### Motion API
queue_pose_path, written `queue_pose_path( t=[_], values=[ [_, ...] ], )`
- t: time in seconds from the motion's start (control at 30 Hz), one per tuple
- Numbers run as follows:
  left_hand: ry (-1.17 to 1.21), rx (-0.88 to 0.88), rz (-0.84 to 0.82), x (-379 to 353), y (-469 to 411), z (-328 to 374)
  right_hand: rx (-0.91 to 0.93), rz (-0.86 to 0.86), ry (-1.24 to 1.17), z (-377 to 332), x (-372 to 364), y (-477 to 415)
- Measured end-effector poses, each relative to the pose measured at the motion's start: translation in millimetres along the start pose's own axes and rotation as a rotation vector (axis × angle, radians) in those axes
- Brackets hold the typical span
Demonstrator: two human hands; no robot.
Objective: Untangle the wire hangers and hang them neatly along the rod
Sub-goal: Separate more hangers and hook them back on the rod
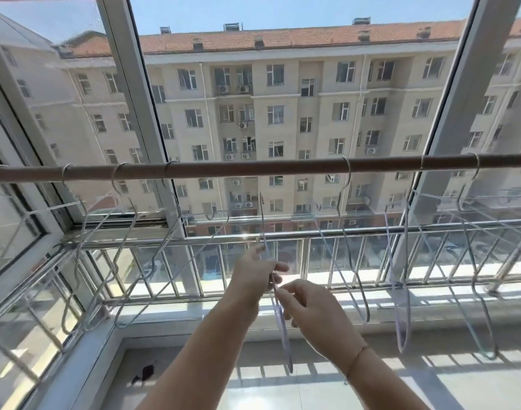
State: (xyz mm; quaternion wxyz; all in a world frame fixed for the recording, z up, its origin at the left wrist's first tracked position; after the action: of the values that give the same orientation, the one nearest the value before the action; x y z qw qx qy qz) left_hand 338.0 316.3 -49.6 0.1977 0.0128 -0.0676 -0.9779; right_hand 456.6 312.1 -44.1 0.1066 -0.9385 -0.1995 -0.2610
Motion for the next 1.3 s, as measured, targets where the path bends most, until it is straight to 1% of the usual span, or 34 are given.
queue_pose_path(
  t=[0.1, 0.23, 0.3, 0.43, 0.53, 0.6, 0.67, 0.73, 0.8, 0.87, 0.93, 1.0, 1.03, 1.17, 1.23, 1.3],
  values=[
    [-0.088, 0.085, -0.035, 17.6, 1.8, -28.4, -0.047, -0.006, -0.010, 19.0, -9.3, -7.6],
    [-0.149, 0.181, -0.073, 39.2, 3.7, -56.6, -0.043, 0.049, 0.010, 37.3, -23.1, -22.0],
    [-0.213, 0.192, -0.104, 47.7, 6.3, -65.2, -0.025, 0.068, 0.046, 46.0, -30.6, -26.8],
    [-0.334, 0.156, -0.122, 62.5, 8.5, -72.3, 0.015, 0.083, 0.192, 61.8, -39.6, -31.0],
    [-0.374, 0.086, -0.125, 66.2, 6.5, -73.0, 0.002, 0.045, 0.289, 76.5, -42.3, -28.8],
    [-0.392, 0.030, -0.100, 68.4, 4.8, -72.5, -0.013, 0.008, 0.345, 86.3, -41.1, -24.8],
    [-0.429, -0.021, -0.048, 70.3, 4.0, -71.2, -0.060, -0.043, 0.346, 96.0, -36.8, -17.5],
    [-0.498, -0.108, 0.019, 72.3, 2.5, -66.2, -0.104, -0.072, 0.312, 100.6, -30.4, -6.7],
    [-0.554, -0.196, 0.072, 71.5, 3.6, -59.9, -0.125, -0.057, 0.212, 95.2, -22.9, 5.9],
    [-0.585, -0.266, 0.140, 70.4, 6.4, -55.4, -0.188, -0.004, 0.008, 90.3, -16.2, 20.1],
    [-0.620, -0.318, 0.245, 70.2, 12.3, -51.3, -0.242, 0.038, -0.184, 82.9, -14.7, 32.9],
    [-0.567, -0.346, 0.307, 64.7, 22.9, -46.6, -0.242, 0.066, -0.276, 71.1, -16.2, 41.8],
    [-0.484, -0.325, 0.274, 57.6, 25.6, -47.8, -0.231, 0.090, -0.312, 64.5, -16.2, 45.4],
    [-0.046, -0.136, -0.066, 8.0, 40.1, -45.3, -0.179, 0.207, -0.462, 40.3, -11.6, 52.5],
    [0.087, -0.122, -0.139, -5.8, 47.1, -31.7, -0.144, 0.232, -0.519, 27.6, -9.5, 51.6],
    [0.153, -0.133, -0.146, -8.1, 51.6, -13.8, -0.105, 0.237, -0.551, 11.8, -6.2, 48.2]
  ],
)
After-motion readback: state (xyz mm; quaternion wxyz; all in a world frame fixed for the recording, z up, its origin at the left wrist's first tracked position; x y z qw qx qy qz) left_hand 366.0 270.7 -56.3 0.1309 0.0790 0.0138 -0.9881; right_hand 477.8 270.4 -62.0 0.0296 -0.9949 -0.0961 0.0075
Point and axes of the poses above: each hand's wrist, its own y-axis away from the middle knuckle, its own x-axis out of the back of the hand, z = x × y, the point moved 9 cm from there along -y, towards the middle knuckle, and after that the axes turned 2 degrees about -x, right-handed, at the moved point
